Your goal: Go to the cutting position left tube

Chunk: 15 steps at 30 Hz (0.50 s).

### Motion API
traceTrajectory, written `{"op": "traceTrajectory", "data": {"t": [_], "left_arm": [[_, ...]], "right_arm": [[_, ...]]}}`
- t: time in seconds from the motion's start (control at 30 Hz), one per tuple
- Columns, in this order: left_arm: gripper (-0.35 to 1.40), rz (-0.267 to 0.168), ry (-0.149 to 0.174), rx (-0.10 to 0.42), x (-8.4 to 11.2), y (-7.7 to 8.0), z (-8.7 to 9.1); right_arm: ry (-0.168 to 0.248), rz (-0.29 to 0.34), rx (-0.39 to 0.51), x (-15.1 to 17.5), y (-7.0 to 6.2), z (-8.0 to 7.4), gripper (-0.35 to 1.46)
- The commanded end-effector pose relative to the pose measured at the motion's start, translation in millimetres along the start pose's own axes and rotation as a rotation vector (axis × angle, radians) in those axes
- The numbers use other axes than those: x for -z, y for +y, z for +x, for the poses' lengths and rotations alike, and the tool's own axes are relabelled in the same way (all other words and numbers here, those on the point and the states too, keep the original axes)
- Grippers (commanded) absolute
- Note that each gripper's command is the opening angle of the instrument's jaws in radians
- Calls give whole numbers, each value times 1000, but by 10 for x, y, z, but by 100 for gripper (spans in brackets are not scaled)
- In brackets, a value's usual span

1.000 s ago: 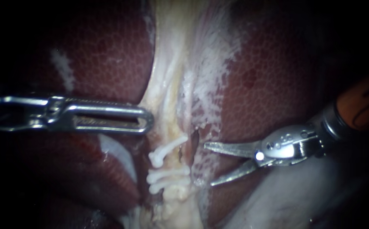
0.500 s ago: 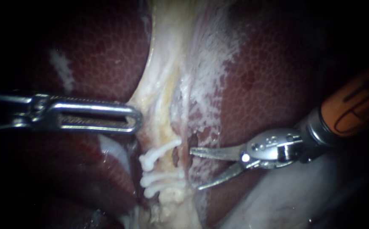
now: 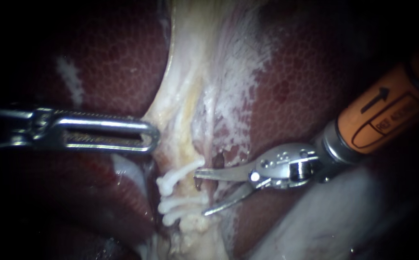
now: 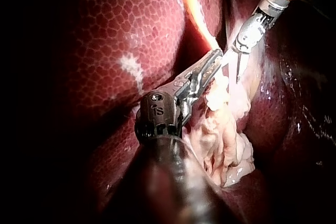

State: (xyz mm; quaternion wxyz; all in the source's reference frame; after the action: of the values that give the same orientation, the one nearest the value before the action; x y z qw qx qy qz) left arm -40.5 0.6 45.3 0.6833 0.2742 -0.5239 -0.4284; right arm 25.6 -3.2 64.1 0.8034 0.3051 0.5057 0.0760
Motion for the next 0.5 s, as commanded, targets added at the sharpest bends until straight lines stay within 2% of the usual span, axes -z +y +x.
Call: {"op": "traceTrajectory", "data": {"t": [0.03,0.27,0.5], "left_arm": [[-35,0,0,0,0,0,0],[-35,0,0,0,0,0,0],[-35,0,0,0,0,0,0]], "right_arm": [[0,0,0,-1,1,1,90],[2,13,-11,-8,2,5,85],[3,50,-27,-15,3,9,72]]}}
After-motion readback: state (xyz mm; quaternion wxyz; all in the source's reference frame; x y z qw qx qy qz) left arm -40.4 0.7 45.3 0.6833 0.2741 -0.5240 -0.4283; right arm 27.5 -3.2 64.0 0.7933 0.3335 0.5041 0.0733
